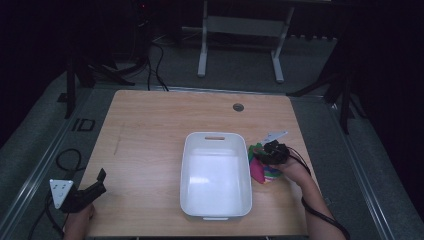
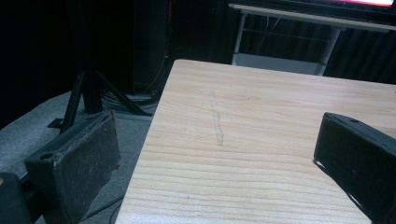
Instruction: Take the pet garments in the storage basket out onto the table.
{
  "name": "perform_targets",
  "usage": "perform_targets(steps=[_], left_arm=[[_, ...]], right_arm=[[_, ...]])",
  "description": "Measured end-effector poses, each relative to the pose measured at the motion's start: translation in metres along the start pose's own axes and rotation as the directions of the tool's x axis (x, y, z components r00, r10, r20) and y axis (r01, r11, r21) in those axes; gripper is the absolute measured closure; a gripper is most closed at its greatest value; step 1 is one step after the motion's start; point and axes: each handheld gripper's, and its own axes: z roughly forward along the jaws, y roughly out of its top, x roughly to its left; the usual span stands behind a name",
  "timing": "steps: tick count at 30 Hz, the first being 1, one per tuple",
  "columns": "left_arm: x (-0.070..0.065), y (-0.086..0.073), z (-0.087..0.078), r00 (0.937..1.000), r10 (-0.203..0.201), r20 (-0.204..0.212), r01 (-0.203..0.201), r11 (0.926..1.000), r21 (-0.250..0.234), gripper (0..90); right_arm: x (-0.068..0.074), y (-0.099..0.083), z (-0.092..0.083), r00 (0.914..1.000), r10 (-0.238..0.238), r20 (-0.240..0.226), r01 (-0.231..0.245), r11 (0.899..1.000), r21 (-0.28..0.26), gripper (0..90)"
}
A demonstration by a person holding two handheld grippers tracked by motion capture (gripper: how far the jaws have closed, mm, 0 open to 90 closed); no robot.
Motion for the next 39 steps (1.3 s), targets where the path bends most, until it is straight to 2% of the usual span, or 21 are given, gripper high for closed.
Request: perform_targets(steps=[1,2,5,6,7,12,13,18,21,27,32,33,39], left_arm=[[0.0,0.0,0.0,1.0,-0.001,-0.001,0.001,1.0,0.0,0.9],[0.0,0.0,0.0,1.0,-0.001,-0.001,0.001,1.0,0.0,0.9],[0.0,0.0,0.0,1.0,-0.001,-0.002,0.001,1.0,0.0,0.9],[0.0,0.0,0.0,1.0,0.0,-0.001,0.0,1.0,0.0,0.9],[0.0,0.0,0.0,1.0,0.001,-0.001,-0.001,1.0,0.0,0.9],[0.0,0.0,0.0,1.0,-0.001,-0.003,0.001,1.0,0.0,0.9],[0.0,0.0,0.0,1.0,-0.001,-0.003,0.001,1.0,0.0,0.9],[0.0,0.0,0.0,1.0,-0.002,-0.003,0.002,1.0,-0.001,0.9],[0.0,0.0,0.0,1.0,0.0,-0.004,0.0,1.0,0.0,0.9],[0.0,0.0,0.0,1.0,0.0,-0.005,0.0,1.0,0.0,0.9],[0.0,0.0,0.0,1.0,-0.001,-0.003,0.001,1.0,-0.001,0.9],[0.0,0.0,0.0,1.0,-0.001,-0.003,0.001,1.0,0.0,0.9],[0.0,0.0,0.0,1.0,-0.001,-0.002,0.001,1.0,-0.001,0.9]], right_arm=[[0.001,0.001,-0.002,0.9999,-0.01,-0.008,0.01,1.0,0.01,54.2],[0.001,0.001,-0.002,0.9999,-0.01,-0.008,0.01,1.0,0.01,54.2],[0.003,0.002,-0.009,0.9998,-0.021,-0.005,0.021,1.0,0.007,41.3],[0.003,0.002,-0.009,0.9998,-0.021,-0.005,0.021,1.0,0.007,41.3],[0.003,0.003,-0.014,0.9998,-0.022,0.0,0.022,1.0,-0.001,34.0],[-0.003,0.002,-0.036,0.9994,0.019,-0.03,-0.021,0.997,-0.069,16.7],[-0.003,-0.001,-0.043,0.9992,0.013,-0.038,-0.016,0.996,-0.092,13.7],[-0.006,-0.013,-0.058,0.9994,0.035,-0.004,-0.035,0.991,-0.127,13.5],[-0.009,-0.024,-0.066,0.9965,0.083,0.001,-0.082,0.983,-0.167,13.6],[-0.013,-0.05,-0.077,0.9852,0.166,0.043,-0.152,0.96,-0.235,13.5],[-0.014,-0.073,-0.083,0.9773,0.203,0.06,-0.183,0.953,-0.241,13.6],[-0.014,-0.073,-0.083,0.9773,0.203,0.06,-0.183,0.953,-0.241,13.6],[-0.011,-0.097,-0.087,0.9617,0.26,0.086,-0.228,0.933,-0.278,13.7]])
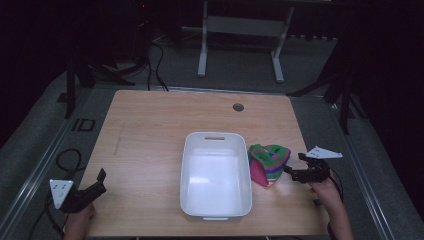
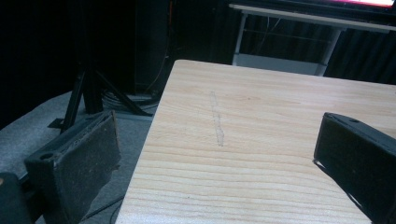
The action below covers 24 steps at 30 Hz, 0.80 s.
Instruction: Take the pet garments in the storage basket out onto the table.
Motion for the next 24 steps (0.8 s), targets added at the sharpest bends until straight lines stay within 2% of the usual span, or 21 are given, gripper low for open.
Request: perform_targets(steps=[3,8,9,14,20,24], left_arm=[[0.0,0.0,0.0,1.0,-0.001,0.0,0.001,1.0,-0.001,0.9],[0.0,0.0,0.0,1.0,0.002,-0.001,-0.002,1.0,0.0,0.9],[0.0,0.0,0.0,1.0,0.002,-0.001,-0.002,1.0,0.0,0.9],[-0.001,0.0,0.0,1.0,0.003,-0.002,-0.003,1.0,-0.001,0.9],[-0.001,0.0,0.0,1.0,0.003,-0.003,-0.003,1.0,-0.001,1.0],[-0.001,0.0,0.0,1.0,0.006,-0.003,-0.006,1.0,0.0,0.9]], right_arm=[[-0.001,-0.011,-0.005,0.9995,0.025,0.021,-0.025,1.0,-0.015,13.8],[-0.001,-0.026,-0.008,0.9991,0.027,0.032,-0.028,0.999,0.03,13.8],[0.0,-0.033,-0.011,0.9983,0.036,0.047,-0.037,0.999,0.021,13.8],[0.001,-0.044,-0.016,0.9945,0.078,0.069,-0.076,0.996,-0.041,14.0],[0.006,-0.056,-0.019,0.989,0.095,0.113,-0.084,0.992,-0.097,14.0],[0.009,-0.062,-0.023,0.9802,0.111,0.164,-0.084,0.983,-0.16,14.0]])
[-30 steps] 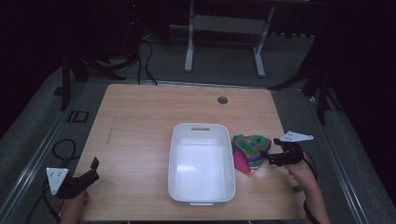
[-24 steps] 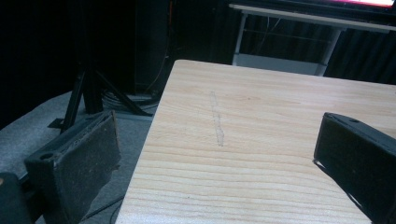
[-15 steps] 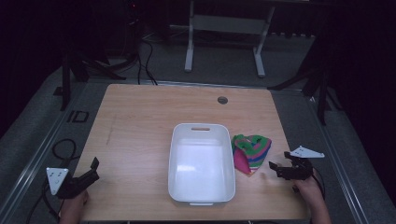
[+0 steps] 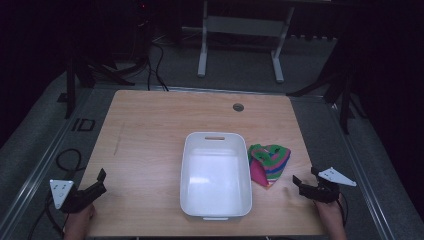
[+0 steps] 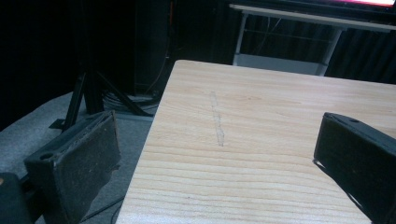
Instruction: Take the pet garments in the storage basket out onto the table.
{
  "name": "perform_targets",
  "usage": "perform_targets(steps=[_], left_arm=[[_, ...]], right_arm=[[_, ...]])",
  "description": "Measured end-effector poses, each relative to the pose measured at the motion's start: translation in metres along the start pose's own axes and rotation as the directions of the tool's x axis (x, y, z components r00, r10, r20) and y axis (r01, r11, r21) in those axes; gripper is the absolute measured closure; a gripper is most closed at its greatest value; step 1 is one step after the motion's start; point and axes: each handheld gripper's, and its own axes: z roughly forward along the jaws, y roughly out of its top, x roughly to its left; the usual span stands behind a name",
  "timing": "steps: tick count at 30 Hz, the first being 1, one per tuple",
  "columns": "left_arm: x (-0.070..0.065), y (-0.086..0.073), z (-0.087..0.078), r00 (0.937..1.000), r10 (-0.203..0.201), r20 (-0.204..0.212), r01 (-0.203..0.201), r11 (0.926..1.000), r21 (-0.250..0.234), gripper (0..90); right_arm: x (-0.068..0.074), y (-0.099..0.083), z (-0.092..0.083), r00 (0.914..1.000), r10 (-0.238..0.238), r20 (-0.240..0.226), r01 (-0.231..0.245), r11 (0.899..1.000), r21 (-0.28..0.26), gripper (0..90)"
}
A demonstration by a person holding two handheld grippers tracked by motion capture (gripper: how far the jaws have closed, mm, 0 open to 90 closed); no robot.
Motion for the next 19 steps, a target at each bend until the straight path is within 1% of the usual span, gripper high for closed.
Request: perform_targets(steps=[2,6,9,11,12,16,19], left_arm=[[-0.0001,0.0,0.0001,1.0,0.0,0.0,0.0,1.0,0.0,0.9],[-0.0003,0.0,0.0002,1.0,0.002,0.001,-0.002,1.0,0.001,0.9],[-0.0004,0.0,0.0003,1.0,0.004,0.001,-0.004,1.0,0.001,0.9],[-0.0004,0.0,0.0002,1.0,0.004,0.002,-0.004,1.0,0.001,0.9],[-0.0004,0.0,0.0002,1.0,0.004,0.002,-0.004,1.0,0.001,0.9],[-0.0003,0.0,0.0002,1.0,0.003,0.003,-0.003,1.0,0.001,0.9],[-0.0001,0.0,0.0,1.0,0.004,0.004,-0.004,1.0,0.001,0.9]], right_arm=[[-0.0015,-0.0015,-0.0021,0.9998,0.016,0.012,-0.016,1.0,-0.021,14.0],[-0.005,-0.0035,-0.0054,0.9984,0.055,0.008,-0.055,0.997,-0.054,14.2],[-0.0059,-0.0043,-0.0069,0.9979,0.065,0.007,-0.064,0.995,-0.071,14.3],[-0.0066,-0.0044,-0.0069,0.9974,0.071,0.005,-0.071,0.995,-0.07,14.3],[-0.0065,-0.0044,-0.0069,0.9973,0.073,0.012,-0.072,0.995,-0.072,14.3],[-0.0055,-0.0042,-0.0067,0.9973,0.071,0.018,-0.069,0.995,-0.065,14.3],[-0.0065,-0.0041,-0.0063,0.9969,0.077,0.013,-0.076,0.995,-0.061,14.3]])
